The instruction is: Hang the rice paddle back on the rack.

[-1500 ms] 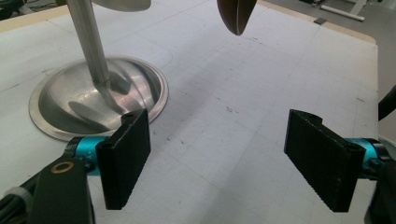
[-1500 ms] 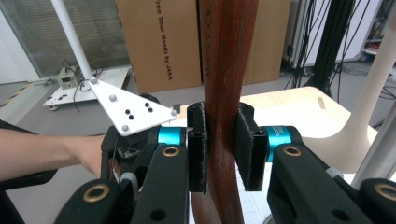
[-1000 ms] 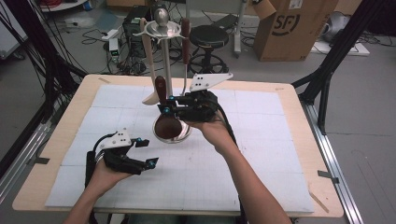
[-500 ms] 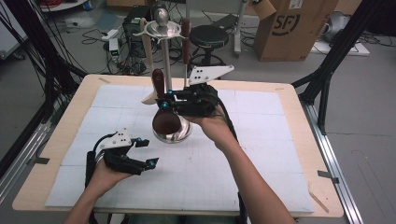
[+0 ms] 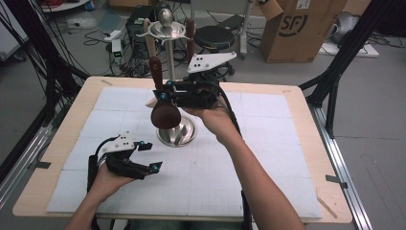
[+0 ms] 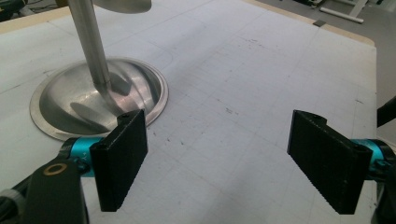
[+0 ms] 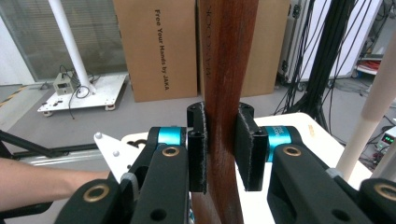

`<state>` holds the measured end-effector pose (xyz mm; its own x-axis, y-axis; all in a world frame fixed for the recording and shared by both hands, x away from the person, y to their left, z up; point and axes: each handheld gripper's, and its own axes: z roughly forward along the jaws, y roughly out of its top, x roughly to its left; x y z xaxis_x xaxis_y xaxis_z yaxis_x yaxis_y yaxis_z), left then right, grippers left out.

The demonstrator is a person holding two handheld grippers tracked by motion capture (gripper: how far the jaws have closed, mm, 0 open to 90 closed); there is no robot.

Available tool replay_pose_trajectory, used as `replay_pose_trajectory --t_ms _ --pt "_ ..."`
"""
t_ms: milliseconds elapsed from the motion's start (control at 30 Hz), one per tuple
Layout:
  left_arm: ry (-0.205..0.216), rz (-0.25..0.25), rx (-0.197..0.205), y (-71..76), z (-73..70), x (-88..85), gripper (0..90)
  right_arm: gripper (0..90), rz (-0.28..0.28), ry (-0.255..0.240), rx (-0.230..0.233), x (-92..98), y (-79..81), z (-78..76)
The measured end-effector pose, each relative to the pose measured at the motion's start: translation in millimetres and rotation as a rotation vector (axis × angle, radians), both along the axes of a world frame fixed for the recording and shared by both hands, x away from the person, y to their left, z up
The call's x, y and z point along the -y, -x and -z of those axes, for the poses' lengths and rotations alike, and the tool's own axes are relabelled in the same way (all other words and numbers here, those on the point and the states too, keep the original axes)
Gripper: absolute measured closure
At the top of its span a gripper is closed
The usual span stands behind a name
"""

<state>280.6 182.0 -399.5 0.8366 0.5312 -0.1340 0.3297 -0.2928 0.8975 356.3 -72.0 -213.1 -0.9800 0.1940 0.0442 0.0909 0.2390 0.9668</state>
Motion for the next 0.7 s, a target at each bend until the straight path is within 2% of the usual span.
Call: replay_pose_trajectory --t_ms 233,333,700 --pt "-0.007 0.000 0.004 -0.3 -0.2 -0.9 20.3 76.9 0.011 -0.010 0.013 -1.3 -4.6 -15.3" --pt "-0.004 -0.002 0.001 -0.4 0.0 -1.4 20.0 76.9 0.016 -0.016 0.005 -0.4 -7.6 -19.1" --pt "-0.003 -0.008 0.002 0.0 -0.2 -2.5 19.7 76.8 0.041 -0.006 -0.006 0.1 -15.3 -19.1"
